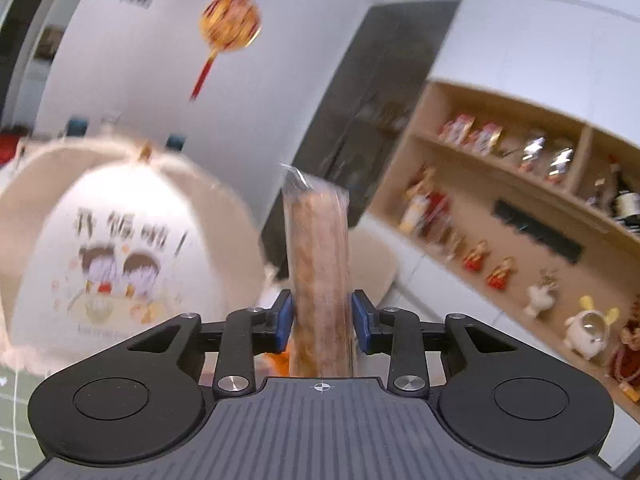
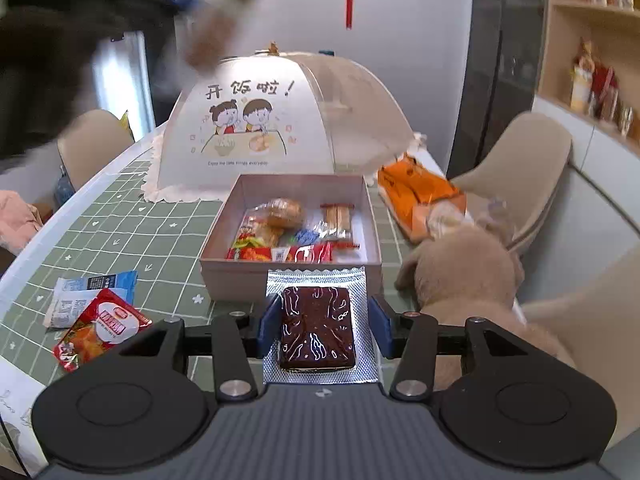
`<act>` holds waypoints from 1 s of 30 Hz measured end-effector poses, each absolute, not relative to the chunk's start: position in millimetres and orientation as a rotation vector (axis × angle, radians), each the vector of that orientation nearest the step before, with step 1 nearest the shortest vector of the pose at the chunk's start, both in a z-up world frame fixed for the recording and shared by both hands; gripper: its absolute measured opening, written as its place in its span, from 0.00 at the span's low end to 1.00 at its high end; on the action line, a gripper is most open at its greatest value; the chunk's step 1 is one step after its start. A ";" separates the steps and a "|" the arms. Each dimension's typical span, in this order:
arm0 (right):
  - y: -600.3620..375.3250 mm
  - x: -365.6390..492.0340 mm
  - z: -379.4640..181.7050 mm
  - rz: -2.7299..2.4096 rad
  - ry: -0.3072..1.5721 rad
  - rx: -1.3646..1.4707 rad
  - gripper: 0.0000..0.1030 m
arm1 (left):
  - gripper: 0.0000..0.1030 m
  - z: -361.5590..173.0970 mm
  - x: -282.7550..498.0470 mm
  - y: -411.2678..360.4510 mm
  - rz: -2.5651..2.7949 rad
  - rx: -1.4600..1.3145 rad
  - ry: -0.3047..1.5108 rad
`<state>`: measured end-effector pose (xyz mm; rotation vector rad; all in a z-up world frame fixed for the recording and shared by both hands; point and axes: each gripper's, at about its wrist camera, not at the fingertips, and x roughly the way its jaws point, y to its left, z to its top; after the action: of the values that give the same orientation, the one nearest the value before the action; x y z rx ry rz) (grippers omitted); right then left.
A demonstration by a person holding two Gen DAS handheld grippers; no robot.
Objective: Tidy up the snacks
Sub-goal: 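Carry both snacks into the pink box and open both tools, then grasp the red roast-chicken packet with the right tool while the left grasps the blue cartoon packet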
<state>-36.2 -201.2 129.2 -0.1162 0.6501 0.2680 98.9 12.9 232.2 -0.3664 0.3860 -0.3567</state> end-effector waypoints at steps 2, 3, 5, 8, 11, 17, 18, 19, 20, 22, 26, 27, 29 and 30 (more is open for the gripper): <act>-199.8 -35.0 133.6 0.260 0.646 -0.134 0.46 | 0.35 216.7 107.6 20.8 -0.337 -0.393 0.419; -200.8 -34.3 135.0 0.258 0.647 -0.135 0.46 | 0.35 212.4 105.2 26.4 -0.334 -0.413 0.418; -204.9 -32.0 135.7 0.255 0.653 -0.125 0.46 | 0.35 203.3 93.1 45.0 -0.318 -0.474 0.427; -211.0 -22.8 133.5 0.244 0.680 -0.093 0.46 | 0.35 179.3 74.2 68.1 -0.257 -0.510 0.539; -212.8 -3.6 141.4 0.270 0.680 -0.047 0.46 | 0.35 137.1 47.4 81.3 -0.214 -0.498 0.691; -186.2 79.0 191.1 0.376 0.573 0.016 0.72 | 0.34 78.6 10.9 98.5 -0.167 -0.521 0.847; -180.2 90.8 194.2 0.364 0.569 0.008 0.72 | 0.34 74.8 7.6 103.3 -0.142 -0.515 0.860; -174.4 98.7 196.0 0.339 0.561 -0.007 0.72 | 0.34 72.0 3.2 109.0 -0.114 -0.501 0.870; -171.1 101.0 195.3 0.324 0.555 -0.019 0.72 | 0.34 69.3 -2.2 115.7 -0.075 -0.488 0.871; -166.5 99.9 186.7 0.329 0.583 -0.023 0.72 | 0.34 67.4 -16.1 133.0 0.011 -0.475 0.865; -153.3 89.5 146.4 0.388 0.728 -0.064 0.72 | 0.34 56.3 -44.1 160.3 0.154 -0.460 0.895; -150.1 84.5 135.2 0.388 0.749 -0.086 0.72 | 0.34 52.3 -48.0 163.3 0.164 -0.462 0.907; -146.1 74.7 115.2 0.395 0.800 -0.112 0.72 | 0.34 44.3 -51.8 164.8 0.168 -0.471 0.934; -145.0 69.2 106.2 0.407 0.828 -0.107 0.72 | 0.34 40.7 -52.0 162.4 0.160 -0.472 0.947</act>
<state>69.2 -145.0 106.2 -0.1069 0.8277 0.4072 -52.0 162.4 40.7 -0.4722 0.9468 0.1600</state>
